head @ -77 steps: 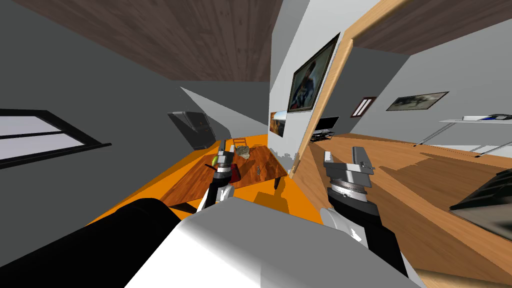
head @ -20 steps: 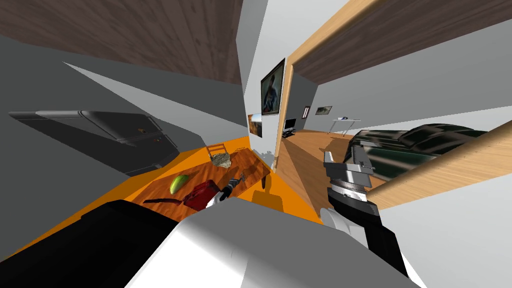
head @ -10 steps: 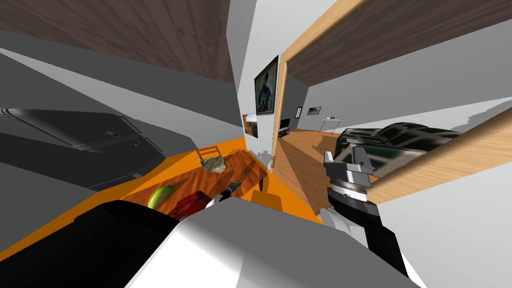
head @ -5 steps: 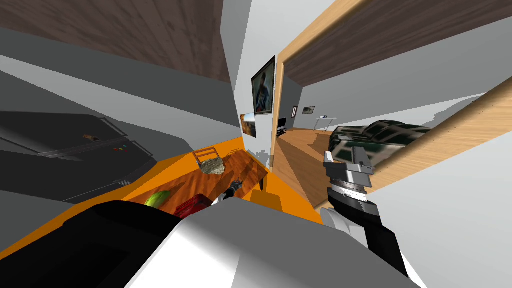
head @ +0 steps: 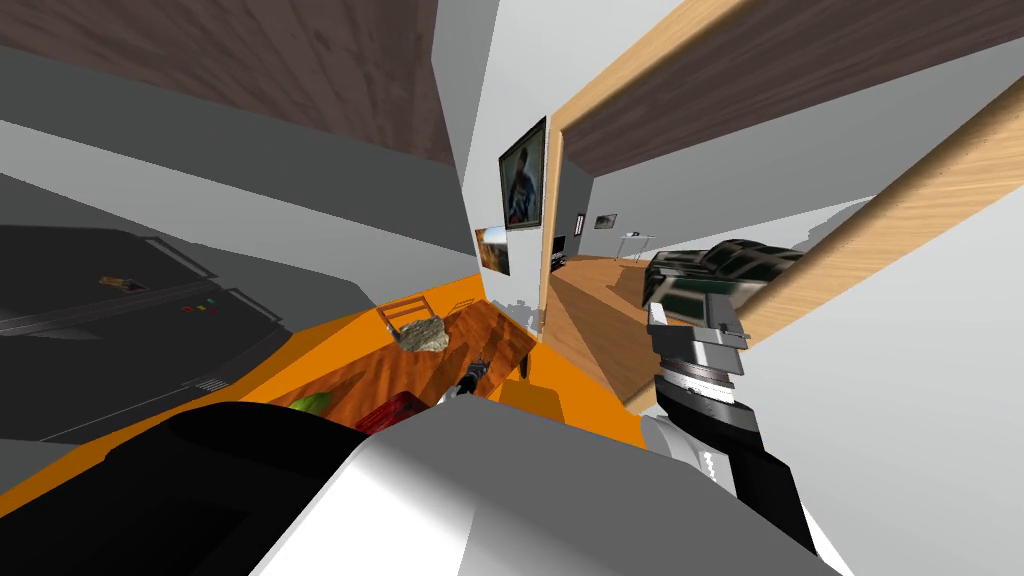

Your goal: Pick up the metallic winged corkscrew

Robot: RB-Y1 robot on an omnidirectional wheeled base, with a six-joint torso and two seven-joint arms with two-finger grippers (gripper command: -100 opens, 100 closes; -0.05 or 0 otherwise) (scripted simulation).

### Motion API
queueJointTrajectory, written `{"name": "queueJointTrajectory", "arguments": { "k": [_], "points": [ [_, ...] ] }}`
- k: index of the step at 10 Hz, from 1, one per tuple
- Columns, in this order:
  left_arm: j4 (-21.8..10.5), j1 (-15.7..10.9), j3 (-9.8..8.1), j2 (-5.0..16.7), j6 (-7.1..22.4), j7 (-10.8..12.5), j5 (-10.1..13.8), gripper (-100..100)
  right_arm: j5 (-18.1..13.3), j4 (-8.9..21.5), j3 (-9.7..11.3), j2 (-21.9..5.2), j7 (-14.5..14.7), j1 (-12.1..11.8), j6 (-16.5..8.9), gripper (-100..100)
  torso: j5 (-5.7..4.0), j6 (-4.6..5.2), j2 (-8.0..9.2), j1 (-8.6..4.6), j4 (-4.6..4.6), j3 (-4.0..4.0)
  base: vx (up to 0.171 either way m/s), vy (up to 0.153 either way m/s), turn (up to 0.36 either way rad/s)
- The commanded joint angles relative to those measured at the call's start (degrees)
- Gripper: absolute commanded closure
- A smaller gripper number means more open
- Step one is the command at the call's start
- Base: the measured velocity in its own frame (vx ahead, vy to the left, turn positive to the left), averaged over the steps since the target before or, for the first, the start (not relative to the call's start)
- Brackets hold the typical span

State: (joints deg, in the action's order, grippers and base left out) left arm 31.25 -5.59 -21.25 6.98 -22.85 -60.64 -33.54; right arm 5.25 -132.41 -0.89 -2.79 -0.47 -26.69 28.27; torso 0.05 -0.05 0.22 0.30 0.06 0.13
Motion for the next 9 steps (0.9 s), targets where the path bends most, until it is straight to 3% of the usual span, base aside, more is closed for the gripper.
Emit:
{"name": "queueJointTrajectory", "arguments": {
  "k": [1, 2, 6, 7, 8, 9],
  "points": [
    [0.0, 0.0, 0.00, 0.0, 0.0, 0.0, 0.0, -100, 0.0, 0.0, 0.0, 0.0, 0.0, 0.0, 0.0, 0, 0.00, 0.00, 0.00, 0.00, 0.00, 0.00, -0.028, 0.043, -0.027],
    [0.1, 0.0, -0.09, -0.1, 0.2, -0.3, 0.0, 100, 0.0, 0.0, 0.0, 0.0, 0.0, 0.0, 0.0, 0, -0.03, -0.02, -0.11, -0.14, -0.02, -0.06, -0.006, 0.008, 0.003],
    [0.1, 0.0, -0.06, -0.1, 0.2, -0.3, 0.0, 100, 0.0, 0.0, 0.0, 0.0, 0.0, 0.0, 0.0, 0, -0.06, -0.03, -0.28, -0.28, -0.07, -0.17, 0.000, 0.000, 0.000],
    [0.1, 0.0, -0.06, -0.1, 0.2, -0.3, 0.0, 0, 0.0, 0.0, 0.0, 0.0, 0.0, 0.0, 0.0, 0, -0.07, -0.03, -0.29, -0.28, -0.07, -0.17, 0.000, 0.000, 0.000],
    [0.6, 1.0, 1.60, 1.5, -0.6, 2.2, -0.6, 100, 0.0, 0.0, 0.0, 0.0, 0.0, 0.0, 0.0, 0, -0.07, -0.03, -0.29, -0.28, -0.07, -0.17, 0.043, -0.059, 0.163],
    [0.9, 1.6, 2.66, 2.6, -1.1, 3.6, -1.1, 100, 0.0, 0.0, 0.0, 0.0, 0.0, 0.0, 0.0, 0, -0.11, -0.11, -0.39, -0.44, -0.10, -0.23, 0.085, -0.099, 0.198]
  ]
}}
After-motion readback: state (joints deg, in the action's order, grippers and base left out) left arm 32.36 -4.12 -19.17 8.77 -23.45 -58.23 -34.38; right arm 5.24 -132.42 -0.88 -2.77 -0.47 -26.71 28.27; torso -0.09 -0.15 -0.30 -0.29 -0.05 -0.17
